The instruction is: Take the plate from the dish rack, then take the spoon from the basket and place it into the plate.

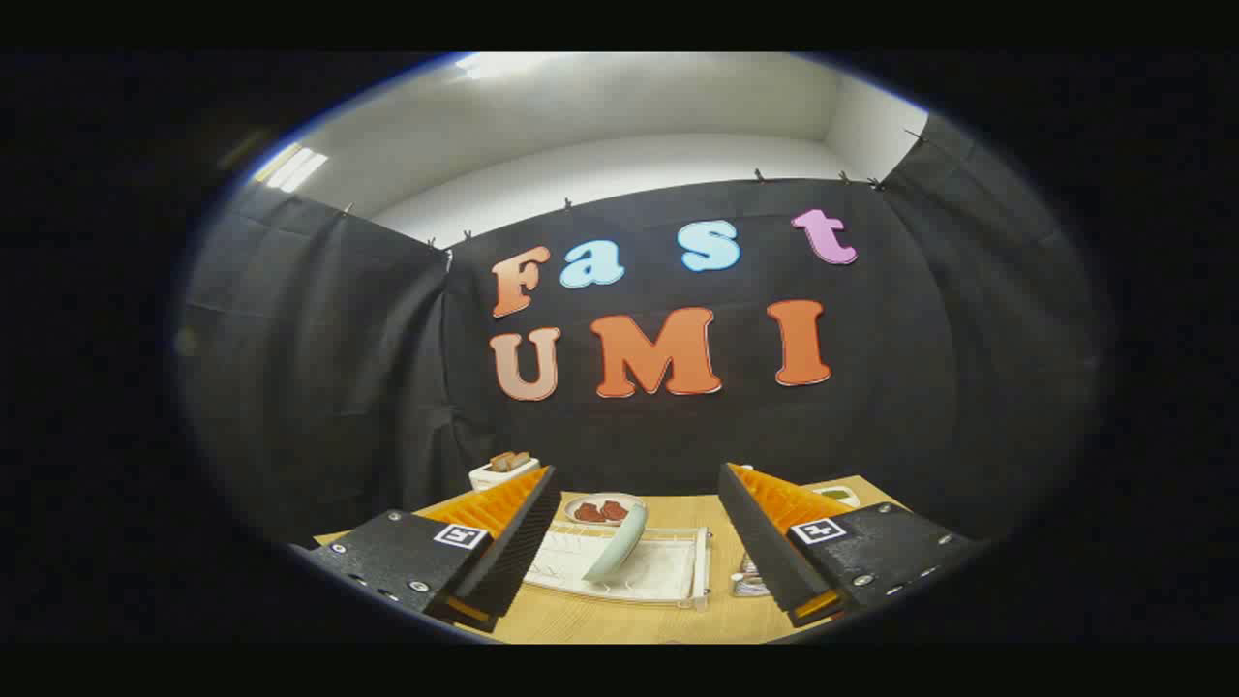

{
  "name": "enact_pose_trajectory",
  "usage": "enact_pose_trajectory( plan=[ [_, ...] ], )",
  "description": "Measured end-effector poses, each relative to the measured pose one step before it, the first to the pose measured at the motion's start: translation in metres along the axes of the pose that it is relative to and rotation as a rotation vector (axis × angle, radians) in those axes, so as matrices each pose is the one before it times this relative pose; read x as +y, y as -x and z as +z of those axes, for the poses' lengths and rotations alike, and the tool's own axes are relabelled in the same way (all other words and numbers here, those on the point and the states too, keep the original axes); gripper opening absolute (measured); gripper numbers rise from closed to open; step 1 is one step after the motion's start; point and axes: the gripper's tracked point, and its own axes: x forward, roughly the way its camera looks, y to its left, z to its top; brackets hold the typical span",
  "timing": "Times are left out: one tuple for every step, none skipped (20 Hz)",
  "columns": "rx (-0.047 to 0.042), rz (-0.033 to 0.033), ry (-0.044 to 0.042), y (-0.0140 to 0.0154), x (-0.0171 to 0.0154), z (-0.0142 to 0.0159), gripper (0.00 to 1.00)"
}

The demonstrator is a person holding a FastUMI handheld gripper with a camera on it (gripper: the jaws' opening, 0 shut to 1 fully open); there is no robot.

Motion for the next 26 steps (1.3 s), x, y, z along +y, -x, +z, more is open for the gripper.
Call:
enact_pose_trajectory(
  plan=[
    [-0.00557, -0.00531, 0.00250, 0.00052, 0.00002, 0.00168, 0.98],
    [-0.00589, -0.00081, 0.00504, 0.00068, 0.00088, 0.00147, 0.98],
    [-0.00404, 0.00062, 0.00774, 0.00058, 0.00180, 0.00046, 0.98],
    [-0.00086, 0.00193, 0.00874, 0.00086, 0.00059, 0.00011, 0.98],
    [0.00063, 0.00136, 0.00653, 0.00070, 0.00062, -0.00048, 0.98],
    [0.00240, 0.00000, 0.00464, 0.00069, 0.00035, -0.00034, 0.98],
    [0.00085, 0.00079, 0.00261, 0.00094, 0.00102, 0.00117, 0.98],
    [0.00151, 0.00119, 0.00194, 0.00073, -0.00001, 0.00036, 0.98],
    [0.00104, 0.00203, 0.00182, -0.00081, -0.00046, -0.00001, 0.98],
    [0.00192, 0.00726, -0.00054, -0.00120, 0.00006, -0.00013, 0.98],
    [0.00656, -0.00117, -0.01042, -0.00153, -0.00188, -0.00065, 0.98],
    [0.00844, -0.00417, -0.01206, -0.00227, -0.00242, -0.00112, 0.98],
    [0.01097, -0.00023, -0.00765, -0.00295, -0.00108, -0.00152, 0.98],
    [0.01450, 0.00032, -0.00129, -0.00387, 0.00037, -0.00175, 0.98],
    [0.01800, 0.00016, 0.00538, -0.00340, 0.00080, -0.00269, 0.98],
    [0.01863, 0.00208, 0.00908, -0.00488, 0.00126, -0.00334, 0.98],
    [0.02067, 0.00262, 0.00659, -0.00483, 0.00229, -0.00368, 0.98],
    [0.02380, 0.00529, 0.00135, -0.00533, 0.00227, -0.00444, 0.98],
    [0.02759, 0.01065, -0.00410, -0.00541, 0.00314, -0.00663, 0.98],
    [0.03383, 0.01008, -0.00727, -0.00590, 0.00262, -0.00685, 0.98],
    [0.03591, 0.00314, -0.00225, -0.00661, 0.00035, -0.00669, 0.98],
    [0.03397, -0.00188, 0.00475, -0.00685, -0.00006, -0.00539, 0.98],
    [0.03106, -0.00144, 0.00854, -0.00813, -0.00055, -0.00453, 0.98],
    [0.02988, 0.00108, 0.00593, -0.00822, 0.00077, -0.00373, 0.98],
    [0.03480, 0.00366, 0.00213, -0.00721, 0.00168, -0.00457, 0.98],
    [0.04324, 0.00659, 0.00082, -0.00801, 0.00187, -0.00421, 0.98]
  ],
)
